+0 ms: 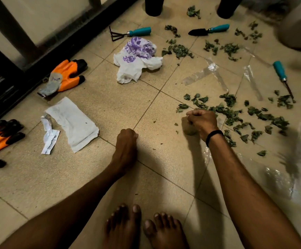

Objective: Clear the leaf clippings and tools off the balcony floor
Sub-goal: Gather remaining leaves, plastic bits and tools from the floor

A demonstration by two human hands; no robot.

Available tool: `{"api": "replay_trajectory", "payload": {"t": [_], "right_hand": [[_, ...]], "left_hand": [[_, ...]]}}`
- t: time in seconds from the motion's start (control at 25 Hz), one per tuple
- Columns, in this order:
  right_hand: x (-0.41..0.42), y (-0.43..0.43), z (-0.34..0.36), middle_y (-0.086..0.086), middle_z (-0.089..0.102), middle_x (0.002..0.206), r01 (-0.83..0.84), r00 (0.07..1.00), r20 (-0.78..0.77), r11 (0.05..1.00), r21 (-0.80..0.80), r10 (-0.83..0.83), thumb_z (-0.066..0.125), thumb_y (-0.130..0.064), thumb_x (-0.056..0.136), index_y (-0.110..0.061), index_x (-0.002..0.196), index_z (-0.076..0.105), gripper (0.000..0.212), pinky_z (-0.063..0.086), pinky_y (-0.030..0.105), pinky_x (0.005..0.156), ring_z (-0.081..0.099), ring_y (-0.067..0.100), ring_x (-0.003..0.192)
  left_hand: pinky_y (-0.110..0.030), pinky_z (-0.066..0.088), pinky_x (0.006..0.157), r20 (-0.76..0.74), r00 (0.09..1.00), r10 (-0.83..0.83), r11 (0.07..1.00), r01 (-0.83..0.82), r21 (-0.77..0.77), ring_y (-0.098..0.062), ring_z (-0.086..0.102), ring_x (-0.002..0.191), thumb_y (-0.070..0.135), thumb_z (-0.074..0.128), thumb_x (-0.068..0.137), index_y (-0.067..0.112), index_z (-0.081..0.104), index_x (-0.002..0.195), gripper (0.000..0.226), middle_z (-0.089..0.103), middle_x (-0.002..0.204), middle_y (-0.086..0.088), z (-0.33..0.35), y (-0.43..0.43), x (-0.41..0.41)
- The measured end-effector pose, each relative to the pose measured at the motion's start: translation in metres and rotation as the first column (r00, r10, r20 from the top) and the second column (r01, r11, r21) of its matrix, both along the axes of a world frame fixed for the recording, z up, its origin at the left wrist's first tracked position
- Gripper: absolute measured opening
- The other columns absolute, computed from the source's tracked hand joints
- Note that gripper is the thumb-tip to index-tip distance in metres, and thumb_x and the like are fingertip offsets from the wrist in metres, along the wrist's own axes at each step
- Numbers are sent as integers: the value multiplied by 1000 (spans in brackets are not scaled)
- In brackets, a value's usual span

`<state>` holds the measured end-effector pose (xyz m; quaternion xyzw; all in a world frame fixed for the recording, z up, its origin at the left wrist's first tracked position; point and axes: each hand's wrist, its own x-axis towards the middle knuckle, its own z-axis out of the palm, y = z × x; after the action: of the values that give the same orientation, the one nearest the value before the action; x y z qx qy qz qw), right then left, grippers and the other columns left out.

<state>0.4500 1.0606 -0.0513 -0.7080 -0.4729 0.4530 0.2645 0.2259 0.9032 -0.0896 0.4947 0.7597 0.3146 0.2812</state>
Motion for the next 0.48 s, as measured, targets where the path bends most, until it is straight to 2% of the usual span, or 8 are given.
{"api": "replay_trajectory", "payload": {"t": [0.04,0.12,0.16,0.24,0.28,0.36,0.44,0.48], "right_hand": [[11,-1,-1,1,74,86,2,997,82,1000,25,-4,70,-4,80,-16,84,76,14,58,31,79,68,16,85],[30,-6,-2,-1,73,85,7,977,210,998,59,-20,70,-8,82,-16,85,77,11,56,30,84,68,15,87],[37,-10,-4,-1,72,84,-5,965,261,998,68,-13,70,-11,83,-16,84,77,9,54,27,81,68,14,86],[46,-20,-7,-2,71,79,-52,934,356,997,59,27,71,-17,84,-18,78,75,7,46,22,71,65,14,82],[46,-25,-9,-2,70,77,-76,923,382,996,50,51,72,-20,84,-17,76,74,9,42,21,68,65,15,81],[43,-34,-14,-2,69,75,-107,926,368,994,35,87,75,-28,83,-14,77,75,15,40,21,64,65,15,79],[34,-42,-18,-1,68,79,-149,932,339,988,45,125,77,-35,81,-12,83,74,23,42,22,61,63,15,79],[28,-44,-21,1,67,83,-189,927,342,980,60,158,77,-37,80,-10,85,72,28,44,24,62,61,16,80]], "left_hand": [[-37,47,76,58,990,132,990,-129,-54,-26,56,88,18,47,102,6,56,100,16,60,96,-12,-1,8,2],[-36,48,67,231,934,273,956,-236,-175,-26,58,76,26,47,98,10,56,91,19,61,85,-8,2,28,17],[-33,44,60,426,837,342,934,-252,-253,-23,55,66,25,46,96,12,55,81,21,58,75,-6,3,38,23],[-27,27,47,751,502,429,900,-162,-405,-14,37,51,14,38,95,14,48,71,26,46,59,-1,6,55,33],[-24,22,45,816,354,457,886,-108,-450,-11,32,48,11,35,95,15,46,73,25,43,56,1,11,60,35],[-21,21,43,871,173,459,887,-27,-462,-10,31,48,11,35,94,15,43,79,18,44,55,2,16,66,40],[-21,23,42,900,126,417,906,20,-423,-10,32,48,11,39,92,15,42,80,13,44,57,2,13,69,40],[-21,23,42,905,156,395,914,30,-404,-10,31,48,11,41,91,15,42,79,12,43,58,1,10,67,39]]}}
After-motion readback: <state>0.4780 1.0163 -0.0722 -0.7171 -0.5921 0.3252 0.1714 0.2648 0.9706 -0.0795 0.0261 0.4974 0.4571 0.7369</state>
